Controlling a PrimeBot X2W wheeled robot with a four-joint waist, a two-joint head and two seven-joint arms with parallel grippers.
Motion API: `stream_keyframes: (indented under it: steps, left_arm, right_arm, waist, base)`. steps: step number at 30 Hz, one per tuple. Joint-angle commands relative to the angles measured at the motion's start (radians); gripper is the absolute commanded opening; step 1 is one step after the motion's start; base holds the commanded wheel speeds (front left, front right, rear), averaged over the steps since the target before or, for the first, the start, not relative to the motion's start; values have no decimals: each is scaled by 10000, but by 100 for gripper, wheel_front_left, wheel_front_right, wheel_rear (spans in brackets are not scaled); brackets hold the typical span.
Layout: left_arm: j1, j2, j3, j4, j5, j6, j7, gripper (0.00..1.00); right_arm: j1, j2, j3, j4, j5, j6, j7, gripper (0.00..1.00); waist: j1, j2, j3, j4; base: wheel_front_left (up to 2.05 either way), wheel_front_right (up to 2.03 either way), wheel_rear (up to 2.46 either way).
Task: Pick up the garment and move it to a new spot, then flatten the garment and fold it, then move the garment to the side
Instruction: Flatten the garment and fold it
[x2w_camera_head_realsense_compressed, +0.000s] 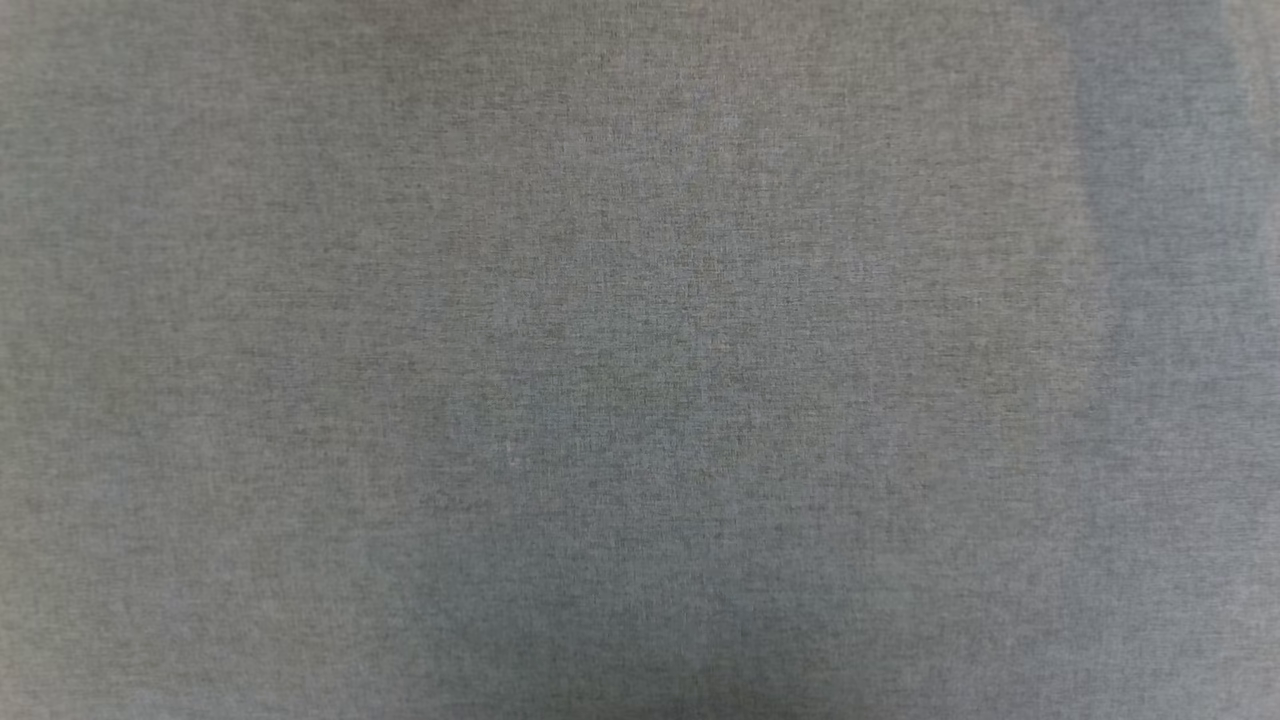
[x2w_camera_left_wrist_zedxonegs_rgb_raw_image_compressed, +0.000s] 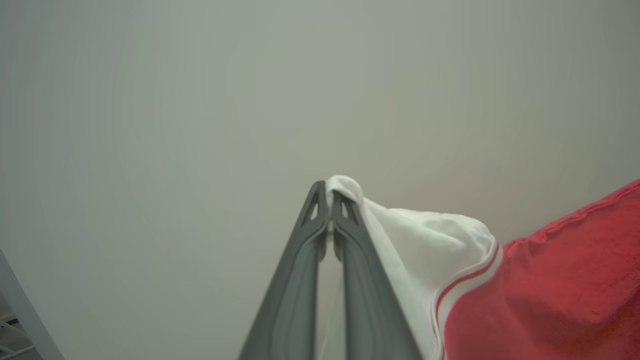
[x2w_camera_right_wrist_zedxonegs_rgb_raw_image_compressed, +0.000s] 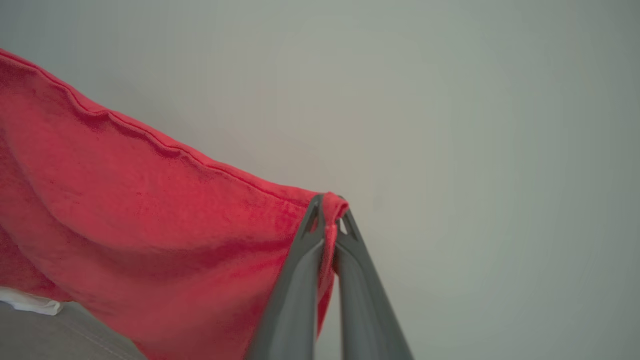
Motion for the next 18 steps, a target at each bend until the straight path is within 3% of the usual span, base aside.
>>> stream_keyframes:
  steps: [1,8,18]
  left_arm:
    - [651,106,-49,61,-210,-25,-151,0]
    - [3586,194,26,-319,-599,41,-363,0]
    - [9046,434,583,-2915,-627,923,-377,0]
  right_arm:
    - [537,68,269,113,249,-7,-239,0]
    - [2810,96,1308,198,1477,-7,-1155,0]
    - [6437,-700,2526,-706,3006,-7,-1683,0]
  waist:
    - [-1,0,-249,28]
    - [-1,0,-1078,97]
    - [-1,0,-2644,259]
  base:
    - [0,0,0]
    - [0,0,0]
    - [0,0,0]
